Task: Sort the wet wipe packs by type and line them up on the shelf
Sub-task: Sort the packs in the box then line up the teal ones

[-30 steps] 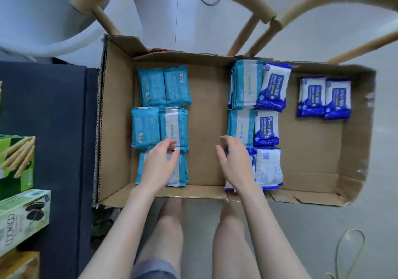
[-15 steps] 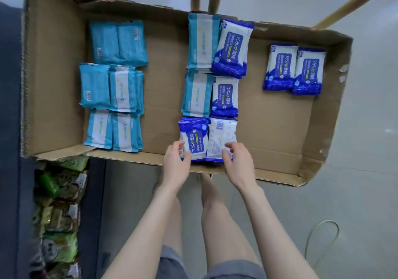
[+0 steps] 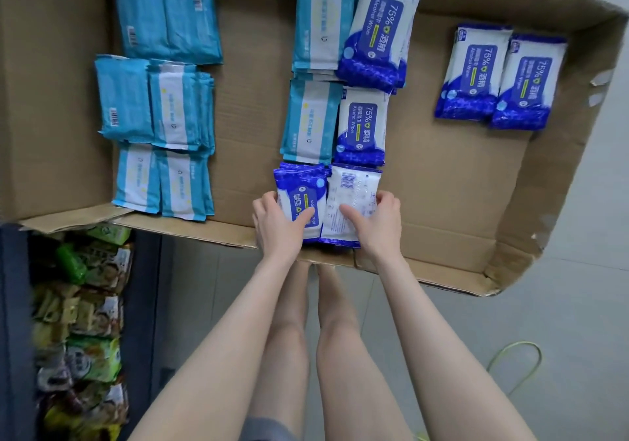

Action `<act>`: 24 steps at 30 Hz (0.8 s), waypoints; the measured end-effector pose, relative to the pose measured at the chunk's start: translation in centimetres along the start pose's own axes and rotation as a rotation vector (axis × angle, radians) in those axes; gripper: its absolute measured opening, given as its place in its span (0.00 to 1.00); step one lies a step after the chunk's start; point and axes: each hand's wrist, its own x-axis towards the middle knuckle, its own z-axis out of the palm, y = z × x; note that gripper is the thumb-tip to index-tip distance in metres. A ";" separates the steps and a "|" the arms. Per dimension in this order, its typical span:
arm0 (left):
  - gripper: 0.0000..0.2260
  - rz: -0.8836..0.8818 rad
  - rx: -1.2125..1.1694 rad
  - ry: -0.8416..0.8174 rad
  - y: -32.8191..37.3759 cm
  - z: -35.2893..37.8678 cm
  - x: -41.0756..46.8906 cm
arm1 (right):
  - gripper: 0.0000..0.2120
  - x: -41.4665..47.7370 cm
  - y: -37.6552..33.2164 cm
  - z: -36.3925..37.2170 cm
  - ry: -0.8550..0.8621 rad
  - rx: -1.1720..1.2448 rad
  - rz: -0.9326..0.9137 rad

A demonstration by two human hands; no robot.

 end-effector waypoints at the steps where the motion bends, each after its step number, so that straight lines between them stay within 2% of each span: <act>1: 0.30 -0.001 0.004 0.001 0.0 -0.1 0.2 | 0.31 0.1 -0.1 -0.1 0.014 0.019 0.013; 3: 0.29 -0.007 0.016 -0.024 0.0 -0.3 0.6 | 0.29 0.1 -0.3 -0.1 0.044 0.043 0.026; 6: 0.22 -0.001 0.007 -0.084 0.0 -0.9 0.7 | 0.25 -0.5 -0.4 0.0 0.080 0.065 0.029; 10: 0.13 -0.002 -0.147 -0.150 -0.2 -2.0 0.0 | 0.16 -1.6 -0.7 -1.0 0.028 0.287 0.106; 13: 0.14 -0.018 -0.346 -0.226 0.4 -3.2 -0.6 | 0.15 -2.3 -0.9 -2.4 -0.094 0.520 0.164; 18: 0.14 0.012 -0.589 -0.457 3.8 -4.6 -1.7 | 0.17 -2.7 -1.9 -5.9 -0.237 0.714 0.145; 24: 0.08 -0.077 -0.639 -0.587 9.4 -1.8 -2.7 | 0.10 -1.2 -1.7 -10.2 -0.194 0.822 0.160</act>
